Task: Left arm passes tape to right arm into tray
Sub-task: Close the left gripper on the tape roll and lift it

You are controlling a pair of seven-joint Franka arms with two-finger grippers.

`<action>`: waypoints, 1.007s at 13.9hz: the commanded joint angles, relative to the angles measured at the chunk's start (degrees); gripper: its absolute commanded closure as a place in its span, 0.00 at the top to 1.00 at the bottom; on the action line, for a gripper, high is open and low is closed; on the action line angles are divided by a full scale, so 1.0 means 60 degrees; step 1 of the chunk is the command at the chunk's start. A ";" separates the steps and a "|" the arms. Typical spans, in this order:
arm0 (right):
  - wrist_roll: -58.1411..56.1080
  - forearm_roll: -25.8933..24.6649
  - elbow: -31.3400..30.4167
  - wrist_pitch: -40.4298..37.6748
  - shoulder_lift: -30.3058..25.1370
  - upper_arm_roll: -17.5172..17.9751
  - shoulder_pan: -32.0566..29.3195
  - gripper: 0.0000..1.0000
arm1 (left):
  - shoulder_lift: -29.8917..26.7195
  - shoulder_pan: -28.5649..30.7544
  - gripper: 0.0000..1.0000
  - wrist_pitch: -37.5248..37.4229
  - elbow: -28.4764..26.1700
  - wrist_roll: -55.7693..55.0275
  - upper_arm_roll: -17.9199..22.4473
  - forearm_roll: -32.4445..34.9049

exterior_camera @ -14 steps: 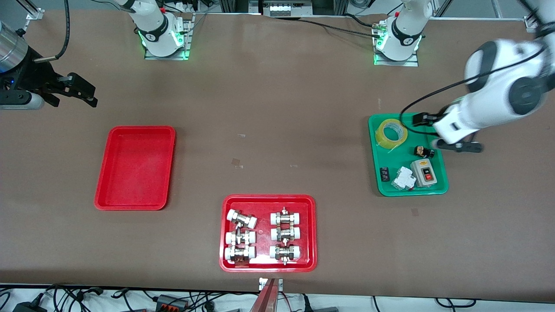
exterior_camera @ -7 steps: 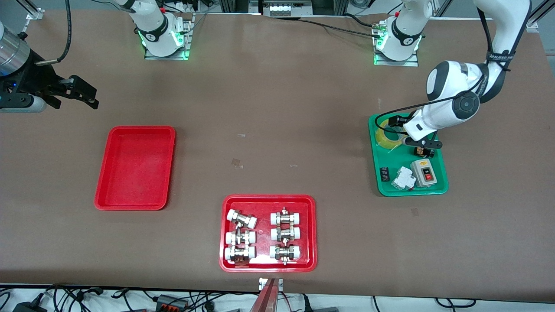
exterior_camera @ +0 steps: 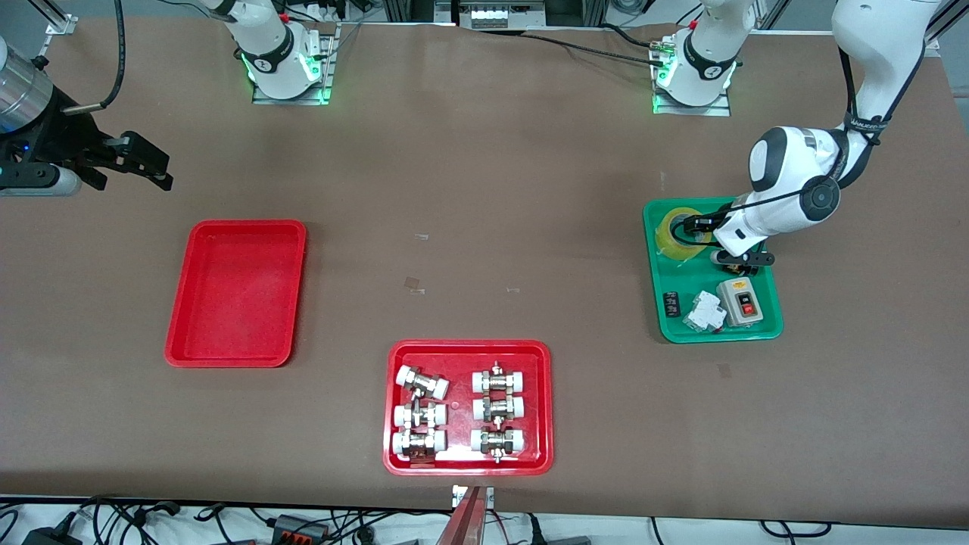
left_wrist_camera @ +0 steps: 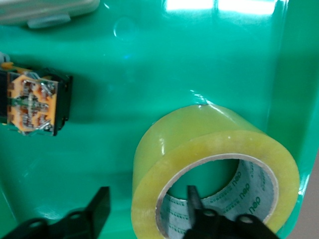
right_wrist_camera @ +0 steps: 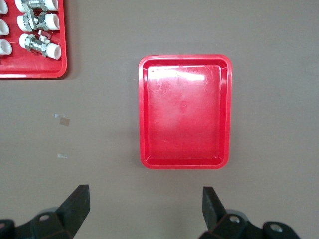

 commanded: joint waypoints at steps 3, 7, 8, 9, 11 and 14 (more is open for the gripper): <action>0.0001 0.0084 0.0160 -0.0084 0.0034 0.0099 -0.0088 1.00 | -0.0425 0.0220 0.01 -0.0359 0.0082 0.0120 -0.0117 0.0002; 0.0001 0.0084 0.0160 -0.0084 0.0019 0.0099 -0.0088 1.00 | -0.1551 0.0177 0.01 -0.2069 0.0827 0.0266 -0.0423 0.0017; -0.0014 0.0084 0.0160 -0.0084 0.0019 0.0099 -0.0088 1.00 | -0.1860 0.0191 0.01 -0.2494 0.1091 0.0252 -0.0816 0.0017; -0.0014 0.0084 0.0160 -0.0084 0.0019 0.0099 -0.0088 1.00 | -0.1950 0.0191 0.01 -0.3151 0.1587 0.0252 -0.1284 -0.0012; 0.0001 0.0084 0.0160 -0.0084 0.0019 0.0099 -0.0088 1.00 | -0.1776 0.0103 0.01 -0.3582 0.2729 -0.0097 -0.2570 -0.0232; -0.0014 0.0099 0.0160 -0.0099 0.0034 0.0099 -0.0103 1.00 | -0.0301 -0.0014 0.01 -0.3553 0.4647 -0.1650 -0.3893 -0.0876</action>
